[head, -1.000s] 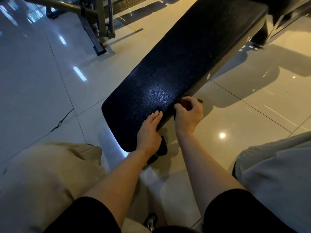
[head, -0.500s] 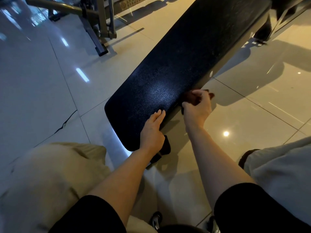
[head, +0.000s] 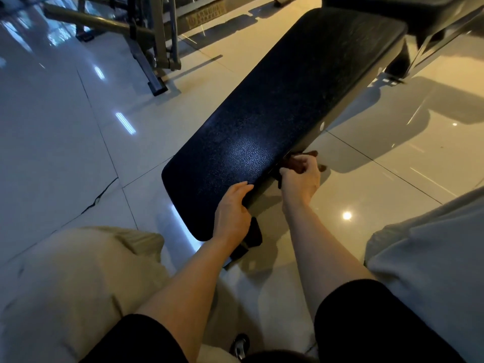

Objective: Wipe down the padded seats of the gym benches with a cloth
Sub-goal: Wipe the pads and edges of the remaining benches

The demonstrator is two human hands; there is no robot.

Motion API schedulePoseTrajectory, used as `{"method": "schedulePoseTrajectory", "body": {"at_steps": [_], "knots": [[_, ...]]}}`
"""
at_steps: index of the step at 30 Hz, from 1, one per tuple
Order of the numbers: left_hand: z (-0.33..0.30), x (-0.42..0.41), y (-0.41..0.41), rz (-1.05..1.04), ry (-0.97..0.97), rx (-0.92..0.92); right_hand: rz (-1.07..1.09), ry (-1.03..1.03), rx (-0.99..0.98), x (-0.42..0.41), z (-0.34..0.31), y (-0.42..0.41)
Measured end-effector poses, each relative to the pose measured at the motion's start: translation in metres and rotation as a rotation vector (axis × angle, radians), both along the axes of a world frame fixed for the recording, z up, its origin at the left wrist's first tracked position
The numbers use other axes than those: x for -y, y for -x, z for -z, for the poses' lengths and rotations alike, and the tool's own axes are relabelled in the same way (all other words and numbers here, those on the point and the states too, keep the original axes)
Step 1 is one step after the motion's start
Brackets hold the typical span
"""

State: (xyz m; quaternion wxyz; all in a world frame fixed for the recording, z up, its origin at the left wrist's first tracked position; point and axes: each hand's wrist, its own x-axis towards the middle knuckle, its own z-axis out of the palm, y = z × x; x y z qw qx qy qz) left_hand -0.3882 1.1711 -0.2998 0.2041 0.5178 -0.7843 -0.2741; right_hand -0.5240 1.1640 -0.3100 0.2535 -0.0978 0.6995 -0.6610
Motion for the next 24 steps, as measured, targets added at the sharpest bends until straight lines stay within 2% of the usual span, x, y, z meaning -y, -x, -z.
{"method": "schedulePoseTrajectory", "body": {"at_steps": [3,6,12,15,17,20,24], "knots": [[-0.011,-0.003,0.006,0.079,-0.013,-0.001,-0.111,-0.064,0.05,-0.012,-0.001,-0.026],[-0.014,0.006,0.019,0.089,0.031,0.008,-0.238,0.004,0.019,-0.03,0.015,-0.036],[-0.01,0.013,0.05,0.167,0.097,-0.01,0.053,0.142,-0.116,0.0,-0.018,0.034],[-0.014,0.02,0.058,0.195,0.145,0.001,-0.013,0.095,-0.112,0.007,-0.026,0.059],[-0.018,0.026,0.067,0.188,0.149,0.007,-0.082,0.067,-0.155,0.001,-0.015,0.049],[-0.024,0.033,0.085,0.201,0.154,0.029,-0.181,0.062,-0.081,-0.013,0.004,0.026],[-0.033,0.045,0.101,0.225,0.14,0.071,0.012,0.056,-0.031,0.008,-0.015,0.06]]}}
